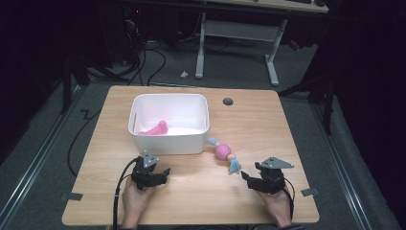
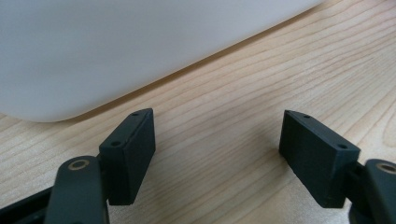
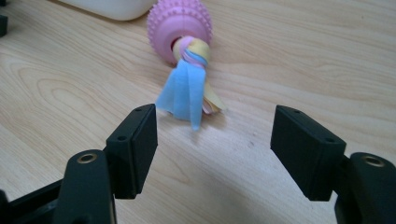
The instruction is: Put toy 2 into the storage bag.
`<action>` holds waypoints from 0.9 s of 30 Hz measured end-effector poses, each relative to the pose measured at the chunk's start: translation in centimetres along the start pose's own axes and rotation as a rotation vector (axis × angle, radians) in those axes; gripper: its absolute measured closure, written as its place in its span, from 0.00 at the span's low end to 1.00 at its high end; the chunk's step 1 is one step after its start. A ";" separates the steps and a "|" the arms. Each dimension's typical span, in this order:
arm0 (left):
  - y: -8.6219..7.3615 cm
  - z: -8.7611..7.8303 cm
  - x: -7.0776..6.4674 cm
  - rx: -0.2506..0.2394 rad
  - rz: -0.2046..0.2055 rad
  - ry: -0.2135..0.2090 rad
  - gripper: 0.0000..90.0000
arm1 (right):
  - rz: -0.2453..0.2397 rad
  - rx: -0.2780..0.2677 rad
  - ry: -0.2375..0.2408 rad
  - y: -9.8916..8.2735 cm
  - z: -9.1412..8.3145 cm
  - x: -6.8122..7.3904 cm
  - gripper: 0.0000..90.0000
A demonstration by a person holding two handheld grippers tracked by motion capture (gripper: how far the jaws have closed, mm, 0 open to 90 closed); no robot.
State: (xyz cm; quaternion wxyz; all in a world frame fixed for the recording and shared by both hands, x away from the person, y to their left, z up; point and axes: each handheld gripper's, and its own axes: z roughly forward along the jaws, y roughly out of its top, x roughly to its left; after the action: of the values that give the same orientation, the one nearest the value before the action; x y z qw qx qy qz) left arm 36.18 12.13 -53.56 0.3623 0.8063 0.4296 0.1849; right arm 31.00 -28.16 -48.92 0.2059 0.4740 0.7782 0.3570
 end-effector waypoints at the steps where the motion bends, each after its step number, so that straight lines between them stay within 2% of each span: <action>1: 0.0 0.0 0.0 0.000 0.000 0.000 0.30 | -0.002 -0.001 0.004 0.2 0.1 0.1 0.36; 6: 0.0 0.0 0.0 -0.001 0.000 -0.001 0.30 | -0.015 0.020 0.008 1.1 0.5 0.6 0.35; 11: 0.0 0.0 0.0 0.000 0.001 -0.002 0.30 | -0.045 0.046 0.017 2.9 1.2 1.3 0.32; 17: 0.0 0.0 0.0 0.002 0.002 -0.004 0.30 | -0.078 0.102 0.052 5.6 2.9 2.3 0.29; 21: 0.0 0.0 0.0 0.002 0.002 -0.005 0.30 | -0.127 0.143 0.056 7.5 4.3 3.0 0.30; 24: 0.0 0.0 0.0 0.002 0.002 -0.005 0.30 | -0.141 0.172 0.045 8.9 5.8 3.2 0.30; 27: 0.0 0.0 0.0 0.002 0.002 -0.005 0.30 | -0.145 0.182 0.039 9.4 6.4 3.1 0.29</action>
State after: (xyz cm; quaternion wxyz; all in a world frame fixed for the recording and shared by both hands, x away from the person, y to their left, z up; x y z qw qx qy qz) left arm 36.19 12.14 -53.55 0.3623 0.8075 0.4281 0.1829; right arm 39.30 -20.35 -46.00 0.1720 0.4259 0.8436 0.2782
